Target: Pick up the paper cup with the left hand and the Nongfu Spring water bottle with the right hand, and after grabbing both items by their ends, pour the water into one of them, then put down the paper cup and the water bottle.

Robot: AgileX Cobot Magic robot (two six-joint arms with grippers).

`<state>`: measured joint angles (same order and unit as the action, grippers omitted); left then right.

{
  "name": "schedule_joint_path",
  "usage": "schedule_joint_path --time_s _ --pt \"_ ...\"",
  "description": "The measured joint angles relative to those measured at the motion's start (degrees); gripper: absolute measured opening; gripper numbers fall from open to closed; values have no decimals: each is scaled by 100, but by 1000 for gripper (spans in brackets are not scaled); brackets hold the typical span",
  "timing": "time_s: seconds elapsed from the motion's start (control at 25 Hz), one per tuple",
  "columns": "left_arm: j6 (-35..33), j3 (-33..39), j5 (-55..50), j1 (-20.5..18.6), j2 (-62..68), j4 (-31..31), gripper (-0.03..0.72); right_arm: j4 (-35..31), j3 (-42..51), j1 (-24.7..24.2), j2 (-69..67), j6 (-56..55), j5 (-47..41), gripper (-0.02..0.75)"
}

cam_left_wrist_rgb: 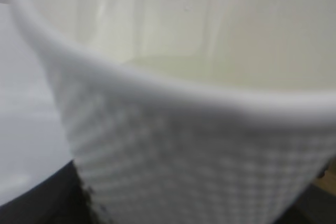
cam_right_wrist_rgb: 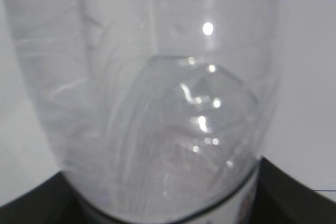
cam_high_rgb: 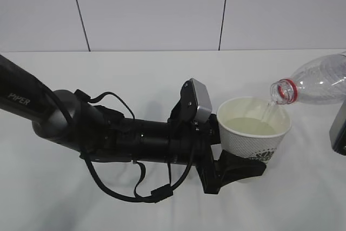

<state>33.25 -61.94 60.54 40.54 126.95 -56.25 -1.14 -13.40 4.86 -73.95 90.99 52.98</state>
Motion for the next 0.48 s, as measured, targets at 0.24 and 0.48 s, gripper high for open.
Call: schedule_joint_path --time_s 0.24,0.48 --pt "0 0 0 0 0 0 536 0 0 0 0 0 0 473" --pt "0 0 0 0 0 0 536 0 -10 0 0 0 0 473"
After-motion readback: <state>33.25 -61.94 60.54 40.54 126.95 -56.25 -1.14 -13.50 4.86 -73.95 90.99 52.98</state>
